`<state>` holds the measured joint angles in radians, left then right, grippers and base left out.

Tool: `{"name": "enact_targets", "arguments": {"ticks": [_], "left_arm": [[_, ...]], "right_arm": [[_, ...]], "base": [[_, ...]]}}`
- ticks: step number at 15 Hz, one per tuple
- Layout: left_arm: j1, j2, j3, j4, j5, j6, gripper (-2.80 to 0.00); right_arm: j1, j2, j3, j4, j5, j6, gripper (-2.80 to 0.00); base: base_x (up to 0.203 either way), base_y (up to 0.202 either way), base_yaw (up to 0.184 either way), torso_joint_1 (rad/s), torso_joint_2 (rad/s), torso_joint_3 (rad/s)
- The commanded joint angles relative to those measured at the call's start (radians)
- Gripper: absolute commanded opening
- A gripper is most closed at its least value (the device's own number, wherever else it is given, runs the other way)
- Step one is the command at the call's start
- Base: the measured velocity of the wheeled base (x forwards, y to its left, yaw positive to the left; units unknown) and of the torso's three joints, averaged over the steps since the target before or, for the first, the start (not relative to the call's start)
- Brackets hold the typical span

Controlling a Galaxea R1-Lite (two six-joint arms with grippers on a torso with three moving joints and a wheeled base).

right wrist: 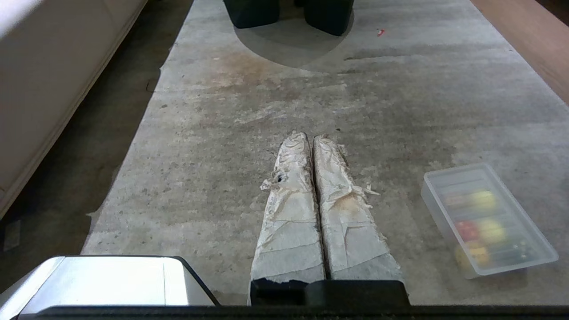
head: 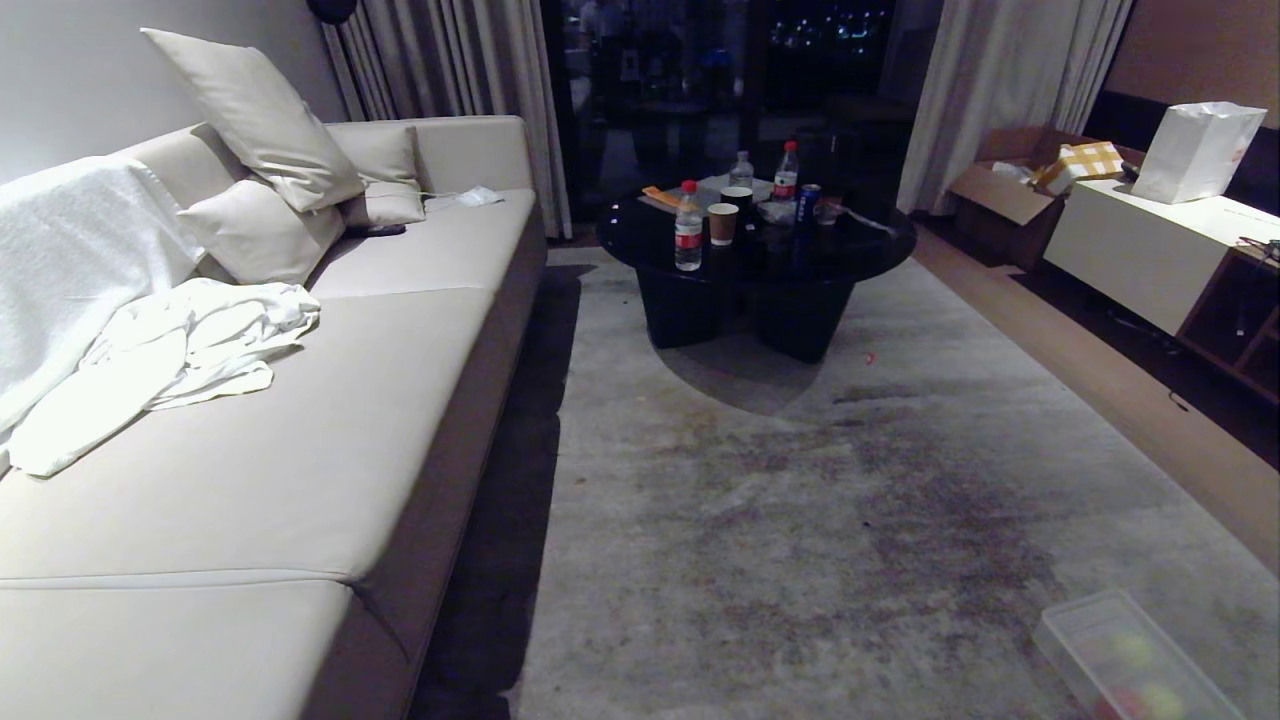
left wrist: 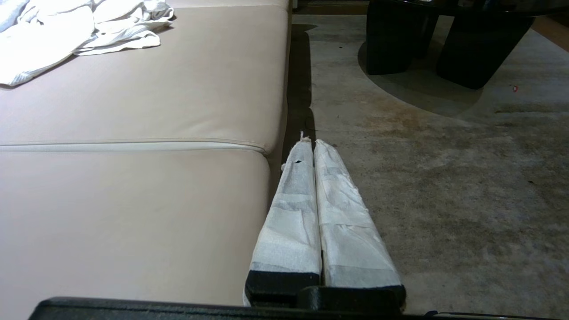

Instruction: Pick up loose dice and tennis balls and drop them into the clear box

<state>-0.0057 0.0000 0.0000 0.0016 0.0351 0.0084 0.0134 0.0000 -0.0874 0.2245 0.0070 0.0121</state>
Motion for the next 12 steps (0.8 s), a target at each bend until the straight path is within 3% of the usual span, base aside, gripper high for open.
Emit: {"name": "enact_targets", "arguments": {"ticks": [1, 12], "left_arm": [[0.000, 0.002, 0.002, 0.000, 0.000, 0.001, -2.80], [0.000, 0.002, 0.002, 0.000, 0.000, 0.001, -2.80]], "right_arm": [[0.000, 0.002, 0.000, 0.001, 0.001, 0.000, -2.80], [0.000, 0.002, 0.000, 0.001, 0.002, -0.001, -2.80]], "base": [[0.000, 0.000, 0.000, 0.000, 0.00, 0.000], [0.000, 0.000, 0.000, 0.000, 0.00, 0.000]]}}
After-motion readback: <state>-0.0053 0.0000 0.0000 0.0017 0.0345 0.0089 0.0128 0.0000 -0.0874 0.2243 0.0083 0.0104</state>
